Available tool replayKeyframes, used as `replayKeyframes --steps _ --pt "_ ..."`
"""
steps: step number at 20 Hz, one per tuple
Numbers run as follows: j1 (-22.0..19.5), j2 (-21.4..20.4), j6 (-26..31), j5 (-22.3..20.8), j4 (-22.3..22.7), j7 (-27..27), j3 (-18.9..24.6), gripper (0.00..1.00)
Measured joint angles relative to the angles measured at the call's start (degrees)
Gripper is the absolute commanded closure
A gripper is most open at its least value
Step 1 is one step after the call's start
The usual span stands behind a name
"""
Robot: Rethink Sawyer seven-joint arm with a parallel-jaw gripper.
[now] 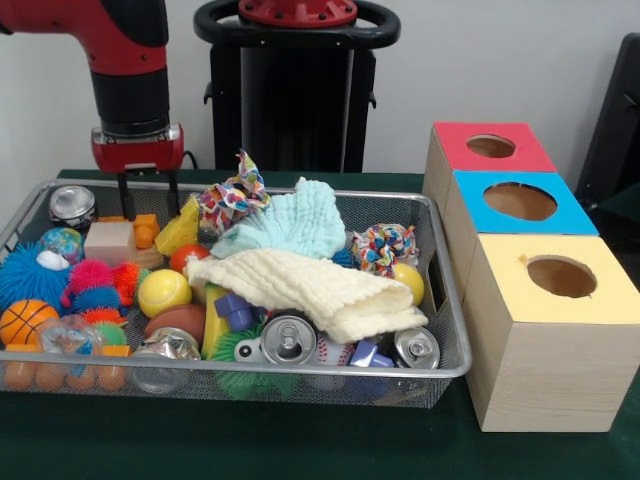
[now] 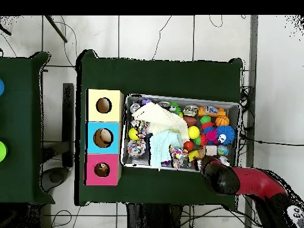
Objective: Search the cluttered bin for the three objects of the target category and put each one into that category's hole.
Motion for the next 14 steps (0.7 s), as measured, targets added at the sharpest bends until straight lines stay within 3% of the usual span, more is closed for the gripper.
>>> replayKeyframes --steps 14 --pt "-0.4 0.4 -0.4 0.0 0.3 0.0 -2.3 0.00"
